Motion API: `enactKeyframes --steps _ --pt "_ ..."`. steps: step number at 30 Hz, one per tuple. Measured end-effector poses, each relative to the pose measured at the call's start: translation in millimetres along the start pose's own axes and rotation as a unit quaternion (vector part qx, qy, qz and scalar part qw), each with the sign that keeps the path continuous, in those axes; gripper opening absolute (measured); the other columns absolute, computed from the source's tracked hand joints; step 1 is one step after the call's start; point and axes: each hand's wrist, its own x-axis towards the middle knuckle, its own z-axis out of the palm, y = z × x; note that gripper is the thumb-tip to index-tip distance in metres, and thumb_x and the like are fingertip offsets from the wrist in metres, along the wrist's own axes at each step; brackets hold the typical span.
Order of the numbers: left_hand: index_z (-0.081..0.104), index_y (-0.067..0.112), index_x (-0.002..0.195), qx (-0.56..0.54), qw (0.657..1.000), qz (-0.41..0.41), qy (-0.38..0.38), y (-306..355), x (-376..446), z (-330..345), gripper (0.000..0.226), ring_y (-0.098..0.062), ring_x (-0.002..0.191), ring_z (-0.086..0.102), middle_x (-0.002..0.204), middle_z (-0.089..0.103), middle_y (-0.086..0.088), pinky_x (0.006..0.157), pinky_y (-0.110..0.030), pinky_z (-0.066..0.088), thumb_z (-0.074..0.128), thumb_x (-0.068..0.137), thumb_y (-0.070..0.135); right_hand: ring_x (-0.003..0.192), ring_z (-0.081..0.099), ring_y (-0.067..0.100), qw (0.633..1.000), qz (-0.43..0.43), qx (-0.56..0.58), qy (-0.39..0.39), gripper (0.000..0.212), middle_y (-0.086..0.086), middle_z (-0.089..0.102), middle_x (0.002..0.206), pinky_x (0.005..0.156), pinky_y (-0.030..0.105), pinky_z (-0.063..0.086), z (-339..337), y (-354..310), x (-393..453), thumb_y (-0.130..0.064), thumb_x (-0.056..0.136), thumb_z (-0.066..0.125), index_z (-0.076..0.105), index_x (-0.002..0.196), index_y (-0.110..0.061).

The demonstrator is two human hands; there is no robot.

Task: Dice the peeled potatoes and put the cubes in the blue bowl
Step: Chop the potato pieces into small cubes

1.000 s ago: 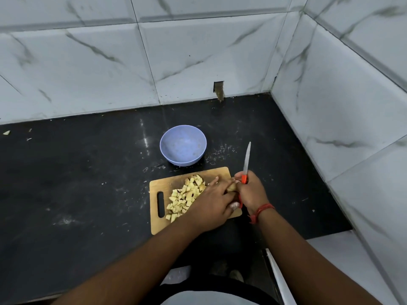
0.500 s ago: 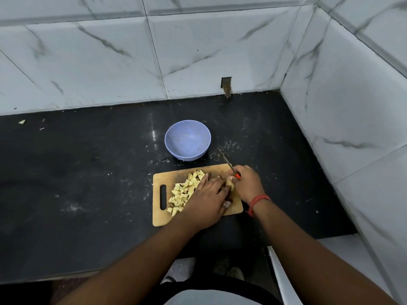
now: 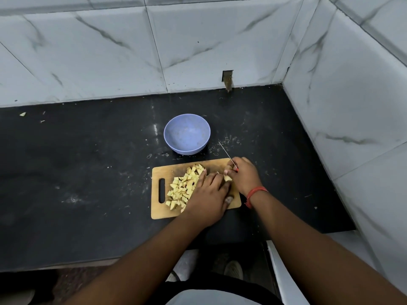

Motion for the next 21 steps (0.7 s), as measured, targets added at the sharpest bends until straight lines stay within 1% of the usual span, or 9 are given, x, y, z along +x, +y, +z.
enactKeyframes --steps 1,4,6,9,11,15,19,21 --pt "0.058 0.018 0.137 -0.006 1.0 -0.004 -0.001 -0.3 0.1 -0.3 0.055 -0.028 0.132 0.043 0.134 0.051 -0.007 0.123 -0.053 0.017 0.037 0.096 0.049 0.074 0.051 0.008 1.0 -0.007 -0.003 -0.001 0.012 -0.002 0.05 0.09 0.064 0.008 0.035 0.8 -1.6 2.4 -0.012 0.083 0.072 0.064 0.092 -0.012" --pt "0.057 0.018 0.137 -0.013 1.0 -0.005 -0.008 -1.4 -0.1 -0.4 0.056 -0.029 0.135 0.04 0.136 0.051 -0.007 0.124 -0.053 0.014 0.035 0.097 0.05 0.083 0.056 0.016 0.999 -0.031 -0.021 -0.03 0.014 0.001 0.052 0.095 0.074 0.025 0.043 2.5 -7.0 10.5 -0.016 0.084 0.07 0.068 0.097 -0.015" --pt "0.059 0.016 0.136 -0.014 1.0 0.0 -0.007 0.0 -0.4 -1.1 0.057 -0.029 0.138 0.039 0.136 0.053 -0.006 0.124 -0.053 0.013 0.034 0.097 0.049 0.087 0.059 0.018 0.998 -0.034 -0.031 -0.045 0.016 0.001 0.057 0.097 0.08 0.029 0.048 0.9 -9.2 15.5 -0.018 0.084 0.07 0.07 0.1 -0.018" --pt "0.059 0.016 0.137 -0.011 1.0 0.0 -0.011 0.7 -0.8 -2.7 0.059 -0.028 0.14 0.037 0.137 0.053 -0.003 0.124 -0.052 0.011 0.033 0.097 0.05 0.088 0.061 0.018 0.999 -0.01 -0.029 -0.027 0.012 0.0 0.064 0.096 0.081 0.029 0.049 -3.7 -6.7 15.9 -0.011 0.083 0.067 0.071 0.093 -0.018" --pt "0.058 0.016 0.138 -0.008 1.0 0.004 -0.012 0.5 -2.0 -3.1 0.06 -0.027 0.14 0.037 0.137 0.053 -0.002 0.124 -0.052 0.009 0.031 0.097 0.05 0.085 0.062 0.018 0.999 -0.02 -0.042 -0.029 0.014 0.0 0.062 0.091 0.081 0.029 0.05 -4.4 -3.2 10.8 -0.006 0.082 0.065 0.071 0.087 -0.017" --pt "0.061 0.016 0.133 0.0 1.0 0.021 -0.016 2.2 -3.6 -3.2 0.057 -0.028 0.138 0.039 0.133 0.055 -0.002 0.124 -0.053 0.007 0.032 0.096 0.049 0.081 0.058 0.013 0.997 -0.027 -0.05 -0.048 0.009 -0.004 0.052 0.09 0.08 0.023 0.046 -0.9 0.1 1.1 -0.008 0.085 0.068 0.073 0.089 -0.014" --pt "0.058 0.016 0.136 0.01 0.999 0.026 -0.021 2.2 -5.6 -2.2 0.058 -0.028 0.14 0.036 0.137 0.051 -0.005 0.125 -0.053 0.008 0.032 0.096 0.05 0.083 0.058 0.014 0.999 -0.014 -0.021 -0.029 0.01 -0.003 0.053 0.091 0.08 0.026 0.048 -0.1 1.7 -2.6 -0.011 0.087 0.067 0.073 0.094 -0.016" --pt "0.056 0.016 0.138 0.005 0.999 0.032 -0.016 0.5 -5.8 -2.6 0.058 -0.027 0.14 0.036 0.14 0.049 -0.008 0.125 -0.051 0.007 0.033 0.097 0.049 0.083 0.057 0.014 1.0 -0.006 -0.008 -0.013 0.01 -0.003 0.054 0.091 0.076 0.022 0.046 -1.5 4.4 -6.1 -0.011 0.087 0.066 0.072 0.094 -0.014"
